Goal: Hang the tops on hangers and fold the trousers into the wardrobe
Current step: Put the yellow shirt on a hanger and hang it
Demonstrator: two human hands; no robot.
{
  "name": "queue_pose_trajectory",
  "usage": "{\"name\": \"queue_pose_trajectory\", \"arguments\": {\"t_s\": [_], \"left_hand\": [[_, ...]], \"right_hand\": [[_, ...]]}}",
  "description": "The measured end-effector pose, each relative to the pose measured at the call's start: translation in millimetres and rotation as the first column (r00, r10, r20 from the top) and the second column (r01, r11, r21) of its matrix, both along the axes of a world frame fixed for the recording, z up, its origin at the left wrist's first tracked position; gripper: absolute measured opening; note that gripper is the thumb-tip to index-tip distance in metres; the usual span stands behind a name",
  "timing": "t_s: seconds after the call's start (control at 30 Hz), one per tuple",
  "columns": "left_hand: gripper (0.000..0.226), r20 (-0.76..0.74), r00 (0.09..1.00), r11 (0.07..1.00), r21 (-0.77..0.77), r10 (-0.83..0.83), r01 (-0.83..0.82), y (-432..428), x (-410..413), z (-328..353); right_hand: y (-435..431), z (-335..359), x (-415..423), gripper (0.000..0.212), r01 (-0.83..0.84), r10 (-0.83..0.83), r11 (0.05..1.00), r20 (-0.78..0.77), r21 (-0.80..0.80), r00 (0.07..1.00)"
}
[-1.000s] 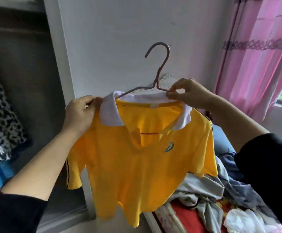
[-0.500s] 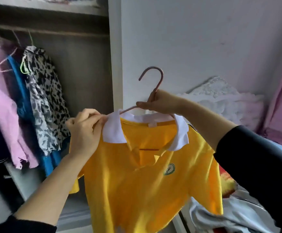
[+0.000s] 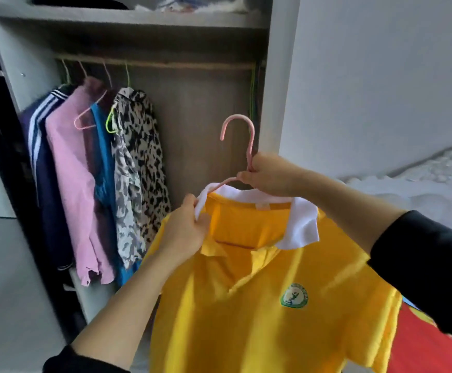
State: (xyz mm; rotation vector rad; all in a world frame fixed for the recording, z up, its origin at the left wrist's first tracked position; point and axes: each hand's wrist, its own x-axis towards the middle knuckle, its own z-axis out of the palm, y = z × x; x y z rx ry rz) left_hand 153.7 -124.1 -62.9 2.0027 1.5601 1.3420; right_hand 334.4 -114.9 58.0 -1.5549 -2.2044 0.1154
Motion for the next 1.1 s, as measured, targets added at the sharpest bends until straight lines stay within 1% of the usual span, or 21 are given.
{"name": "queue_pose_trajectory", "arguments": {"t_s": [0.07, 0.13, 0.27, 0.33, 0.4, 0.47, 0.53, 0.6, 0.67, 0.73, 0.87, 0.97, 1.1], "left_hand": [[0.023, 0.034, 0.996, 0.993, -0.078, -0.086, 0.089, 28, -6, -3], [0.024, 0.010, 0.994, 0.985, -0.132, -0.106, 0.107, 52, -10, -5], [0.009, -0.104, 0.983, 0.965, -0.230, -0.151, 0.124, 94, -22, -9], [0.012, -0.148, 0.974, 0.951, -0.284, -0.171, 0.124, 119, -31, -6], [0.019, -0.165, 0.973, 0.949, -0.297, -0.160, 0.106, 146, -38, 2], [0.024, -0.160, 0.980, 0.965, -0.251, -0.116, 0.073, 174, -47, 12], [0.029, -0.169, 0.983, 0.985, -0.170, -0.067, 0.038, 204, -58, 25], [0.028, -0.227, 0.973, 0.993, -0.120, -0.049, 0.022, 235, -71, 40], [0.026, -0.289, 0.957, 0.997, -0.082, -0.034, 0.011, 268, -86, 58], [0.026, -0.308, 0.951, 0.999, -0.038, -0.023, 0.011, 298, -102, 78], [0.035, -0.344, 0.939, 0.997, 0.076, 0.018, 0.008, 352, -136, 130], [0.035, -0.365, 0.926, 0.978, 0.205, 0.098, -0.022, 385, -160, 172], [0.038, -0.419, 0.886, 0.944, 0.323, 0.200, -0.061, 421, -185, 207]], "right_hand": [[29, -11, -6, 0.038, 0.023, -0.025, 0.999, 0.034, 0.049, 0.999], [55, -23, -17, 0.034, 0.029, -0.033, 0.998, 0.064, 0.059, 0.997], [102, -28, -34, 0.036, 0.047, -0.046, 0.998, -0.018, 0.031, 0.999], [124, -23, -40, 0.035, 0.059, -0.058, 0.998, -0.048, 0.011, 0.997], [146, -18, -47, 0.033, 0.046, -0.048, 0.999, -0.075, -0.030, 0.996], [168, -11, -55, 0.029, 0.036, -0.042, 0.997, -0.100, -0.061, 0.994], [192, -2, -65, 0.023, 0.058, -0.068, 0.995, -0.124, -0.084, 0.990], [217, 9, -77, 0.019, 0.091, -0.107, 0.990, -0.155, -0.107, 0.982], [243, 21, -91, 0.016, 0.138, -0.152, 0.985, -0.130, -0.108, 0.980], [266, 34, -104, 0.015, 0.183, -0.191, 0.980, -0.099, -0.084, 0.977], [308, 64, -130, 0.023, 0.240, -0.238, 0.970, -0.045, 0.036, 0.970], [339, 86, -146, 0.020, 0.281, -0.275, 0.958, -0.088, 0.063, 0.957], [378, 105, -166, 0.019, 0.307, -0.304, 0.946, -0.045, 0.107, 0.952]]}}
